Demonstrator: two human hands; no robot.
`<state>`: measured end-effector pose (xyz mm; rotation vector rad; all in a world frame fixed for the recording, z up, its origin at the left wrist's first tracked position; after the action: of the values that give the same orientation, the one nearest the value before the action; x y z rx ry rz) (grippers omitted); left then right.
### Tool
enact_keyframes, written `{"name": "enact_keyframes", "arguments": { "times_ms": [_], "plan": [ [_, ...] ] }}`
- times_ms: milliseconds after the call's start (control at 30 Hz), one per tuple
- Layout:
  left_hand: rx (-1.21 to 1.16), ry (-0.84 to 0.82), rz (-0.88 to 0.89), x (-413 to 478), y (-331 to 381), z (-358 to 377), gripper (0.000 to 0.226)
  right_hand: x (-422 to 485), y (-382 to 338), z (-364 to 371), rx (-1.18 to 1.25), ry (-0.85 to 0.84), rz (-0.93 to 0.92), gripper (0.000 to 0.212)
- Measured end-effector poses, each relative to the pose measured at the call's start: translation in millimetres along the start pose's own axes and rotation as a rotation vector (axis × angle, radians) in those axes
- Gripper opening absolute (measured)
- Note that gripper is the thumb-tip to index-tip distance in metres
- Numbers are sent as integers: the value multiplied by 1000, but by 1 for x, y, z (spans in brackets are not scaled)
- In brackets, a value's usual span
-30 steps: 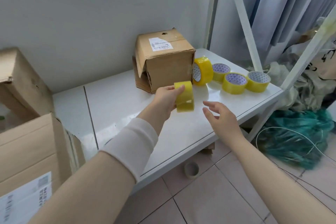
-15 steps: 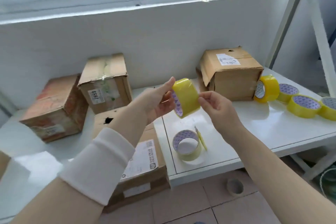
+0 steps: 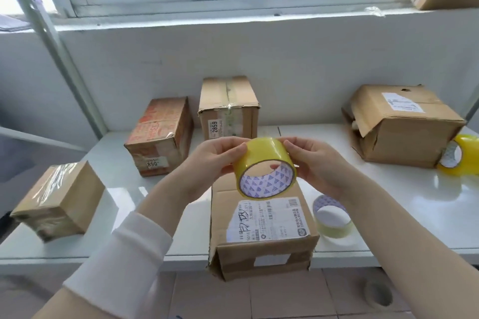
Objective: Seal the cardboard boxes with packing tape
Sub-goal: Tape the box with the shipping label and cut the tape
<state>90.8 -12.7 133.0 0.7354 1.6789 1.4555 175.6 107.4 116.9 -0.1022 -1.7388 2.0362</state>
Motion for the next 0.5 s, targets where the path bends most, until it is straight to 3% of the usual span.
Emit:
{"name": "enact_keyframes", "arguments": {
  "times_ms": [167,267,333,500],
  "plan": [
    [-252,184,-17,-1,-19,-16,8,-15,-5,-10,-411,320,-248,25],
    [-369,246,-37,-1,-27,-16,7,-29,-9,22,-667,194,-394,36],
    [-398,267,-43,-1,-29,-15,12,-31,-8,37,-787,127,-456,32],
    [-216,339,-18,-13,-21,-18,29,-29,-1,31,-678,174,-357,13]
  ]
}}
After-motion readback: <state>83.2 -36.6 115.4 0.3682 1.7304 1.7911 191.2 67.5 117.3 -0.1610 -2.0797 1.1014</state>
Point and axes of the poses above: each hand's wrist, its own x-axis towards the middle knuckle, its own z-axis out of the palm, y = z × x, the point moved 9 cm from there along x, towards the middle knuckle, and after that the axes turned 13 degrees about -z, right-handed, at the moved point
